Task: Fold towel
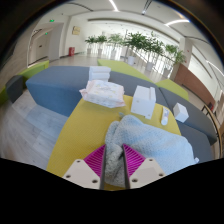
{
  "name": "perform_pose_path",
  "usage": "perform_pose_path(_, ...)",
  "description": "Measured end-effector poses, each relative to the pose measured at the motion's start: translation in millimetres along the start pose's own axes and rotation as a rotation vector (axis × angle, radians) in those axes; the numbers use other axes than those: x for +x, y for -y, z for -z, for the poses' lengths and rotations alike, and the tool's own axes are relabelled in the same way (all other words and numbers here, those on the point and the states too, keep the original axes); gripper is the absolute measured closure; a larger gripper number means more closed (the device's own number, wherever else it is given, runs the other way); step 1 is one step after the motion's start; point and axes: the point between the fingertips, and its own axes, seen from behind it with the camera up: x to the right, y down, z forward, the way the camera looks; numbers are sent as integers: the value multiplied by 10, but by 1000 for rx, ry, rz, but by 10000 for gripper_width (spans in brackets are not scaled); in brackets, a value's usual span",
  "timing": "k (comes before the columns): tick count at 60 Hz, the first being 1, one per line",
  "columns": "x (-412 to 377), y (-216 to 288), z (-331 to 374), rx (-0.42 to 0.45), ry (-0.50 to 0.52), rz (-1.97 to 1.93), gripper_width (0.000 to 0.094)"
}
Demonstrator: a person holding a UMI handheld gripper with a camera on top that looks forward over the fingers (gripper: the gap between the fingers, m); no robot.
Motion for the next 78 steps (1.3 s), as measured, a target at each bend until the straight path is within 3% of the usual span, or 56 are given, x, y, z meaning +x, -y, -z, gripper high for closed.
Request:
perform_pose_path(2,17,1,5,5,1,-2,652)
perform_pose_path(5,149,13,-7,12,-32,-11,893)
perform_pose_path(9,138,8,-15,9,0,-78,925)
perform_pose_path(14,143,98,62,22,39,-90,926)
perform_pose_path(21,408,448,411,129,78,-196,927)
perform_pose_path(31,1534,490,846,195,-10,-320,927)
perform_pose_path(36,2139,179,783,145,-96,-356,928)
perform_pose_path(45,2699,-684,386,-39,-165,-434,924)
perform_pose_path(54,2712,-679,325,-12,-148,-415,899)
perform_pose_path(56,2700,-683,357,-21,-139,-417,839)
perform_pose_path(59,2747,-680,448,-34,-157,-412,505)
perform_pose_path(61,2826,-689,549,-46,-193,-398,338)
perform_pose_path(63,2868,-659,692,-48,-210,-374,60)
perform_pose_path(67,2864,-604,930,-41,-210,-323,116)
perform_pose_path(78,2559,-538,1750,6,-174,-324,101)
